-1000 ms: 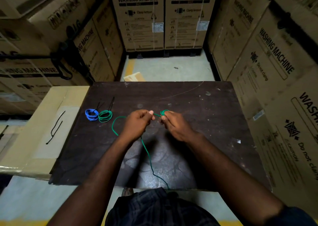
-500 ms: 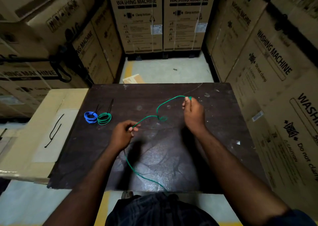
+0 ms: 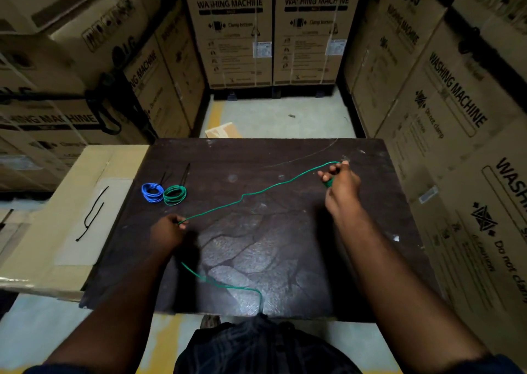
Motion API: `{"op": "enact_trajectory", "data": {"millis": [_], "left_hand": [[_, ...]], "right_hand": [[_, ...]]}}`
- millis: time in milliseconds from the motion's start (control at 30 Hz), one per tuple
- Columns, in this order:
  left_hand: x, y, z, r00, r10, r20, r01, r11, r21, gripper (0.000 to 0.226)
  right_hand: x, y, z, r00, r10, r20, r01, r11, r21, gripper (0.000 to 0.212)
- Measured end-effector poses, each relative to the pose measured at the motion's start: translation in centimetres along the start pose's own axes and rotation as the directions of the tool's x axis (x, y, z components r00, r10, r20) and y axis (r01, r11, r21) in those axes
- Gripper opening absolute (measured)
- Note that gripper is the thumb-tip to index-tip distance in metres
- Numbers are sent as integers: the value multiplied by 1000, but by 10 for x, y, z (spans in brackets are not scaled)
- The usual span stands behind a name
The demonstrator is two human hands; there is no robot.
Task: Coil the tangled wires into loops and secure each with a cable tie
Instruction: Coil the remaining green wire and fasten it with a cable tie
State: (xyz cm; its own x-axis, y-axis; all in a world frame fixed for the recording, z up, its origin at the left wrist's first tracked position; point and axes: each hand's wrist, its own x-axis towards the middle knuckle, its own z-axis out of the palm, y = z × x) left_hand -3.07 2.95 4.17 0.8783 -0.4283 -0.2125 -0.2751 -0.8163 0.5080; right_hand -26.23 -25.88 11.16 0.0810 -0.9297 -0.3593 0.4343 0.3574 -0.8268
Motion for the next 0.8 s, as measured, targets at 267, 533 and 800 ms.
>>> {"op": "enact_trajectory", "data": {"millis": [267,533,800], "left_hand": [[12,19,-8,995,104,6,-104,994,-33,20],[1,74,20,941,330,72,-314,933,-177,21],[-61,166,7,781,503,370,-164,737,-656,28]], "right_hand": [[3,-7,-3,1000,29,10,-29,997,70,33],[-27,21,7,993,-9,116,22,993,-113,34],[-53,30,29,946,-59,320,162,938,-306,37]]}}
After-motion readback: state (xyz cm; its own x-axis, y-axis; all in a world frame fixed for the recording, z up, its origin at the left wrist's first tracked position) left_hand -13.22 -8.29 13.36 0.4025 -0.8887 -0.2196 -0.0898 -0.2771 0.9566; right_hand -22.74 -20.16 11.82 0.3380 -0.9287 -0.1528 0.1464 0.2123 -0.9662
